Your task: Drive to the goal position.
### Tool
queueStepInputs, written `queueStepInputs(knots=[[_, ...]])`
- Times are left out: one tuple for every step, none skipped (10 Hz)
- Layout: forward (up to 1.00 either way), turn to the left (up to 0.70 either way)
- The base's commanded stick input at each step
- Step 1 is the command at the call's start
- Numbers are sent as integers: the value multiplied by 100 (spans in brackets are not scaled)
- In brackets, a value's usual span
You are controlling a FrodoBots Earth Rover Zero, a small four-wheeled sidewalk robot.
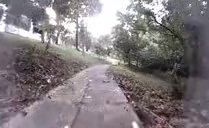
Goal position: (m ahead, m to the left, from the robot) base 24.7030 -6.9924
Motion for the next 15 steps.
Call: queueStepInputs(knots=[[70, 14], [70, 14], [70, 14], [70, 14], [70, 14], [70, 14], [70, 14], [70, 14], [70, 14], [70, 14], [70, 14], [70, 14], [70, 14], [70, 14], [70, 14]])
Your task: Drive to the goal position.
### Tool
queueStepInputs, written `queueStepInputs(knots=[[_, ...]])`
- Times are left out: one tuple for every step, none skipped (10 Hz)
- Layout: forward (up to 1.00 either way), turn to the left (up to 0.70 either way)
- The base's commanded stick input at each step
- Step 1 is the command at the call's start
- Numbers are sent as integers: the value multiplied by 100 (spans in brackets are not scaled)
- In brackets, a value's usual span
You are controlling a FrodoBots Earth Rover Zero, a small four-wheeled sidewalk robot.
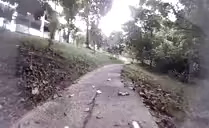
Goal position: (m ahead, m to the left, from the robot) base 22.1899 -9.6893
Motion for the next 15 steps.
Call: queueStepInputs(knots=[[70, 14], [70, 14], [70, 14], [70, 14], [70, 14], [70, 14], [70, 14], [70, 14], [70, 14], [70, 14], [70, 14], [70, 14], [70, 14], [70, 13], [70, 6]])
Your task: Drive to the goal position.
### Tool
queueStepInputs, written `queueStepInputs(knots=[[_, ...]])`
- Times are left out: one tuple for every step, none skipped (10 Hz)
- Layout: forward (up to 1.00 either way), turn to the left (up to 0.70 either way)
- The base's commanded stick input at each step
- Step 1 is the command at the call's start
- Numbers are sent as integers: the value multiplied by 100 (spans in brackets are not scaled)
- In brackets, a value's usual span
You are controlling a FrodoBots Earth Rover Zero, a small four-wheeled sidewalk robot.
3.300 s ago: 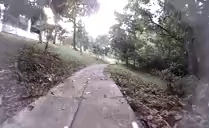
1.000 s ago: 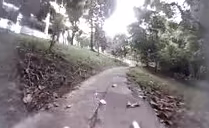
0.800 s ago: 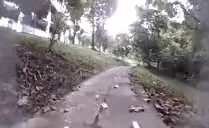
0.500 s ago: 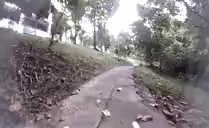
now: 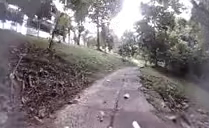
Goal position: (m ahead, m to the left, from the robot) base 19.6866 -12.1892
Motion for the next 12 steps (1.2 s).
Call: queueStepInputs(knots=[[70, 0], [70, -3], [70, -7], [70, -12], [70, -14], [70, -14], [70, -14], [70, -14], [70, -14], [70, -14], [70, -14], [70, -14]])
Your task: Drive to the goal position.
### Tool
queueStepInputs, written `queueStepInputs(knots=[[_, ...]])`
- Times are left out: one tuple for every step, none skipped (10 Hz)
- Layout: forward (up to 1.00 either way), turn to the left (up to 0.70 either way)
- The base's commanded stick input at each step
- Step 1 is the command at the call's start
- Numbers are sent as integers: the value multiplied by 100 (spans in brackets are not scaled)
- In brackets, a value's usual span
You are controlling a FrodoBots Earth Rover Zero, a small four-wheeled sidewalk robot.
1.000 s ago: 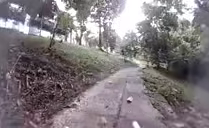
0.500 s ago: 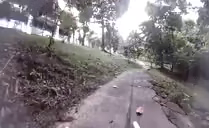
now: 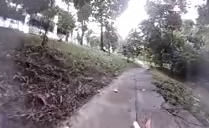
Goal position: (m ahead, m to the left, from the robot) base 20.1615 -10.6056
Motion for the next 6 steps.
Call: queueStepInputs(knots=[[70, -14], [70, -14], [70, -14], [70, -14], [70, -14], [70, -14]])
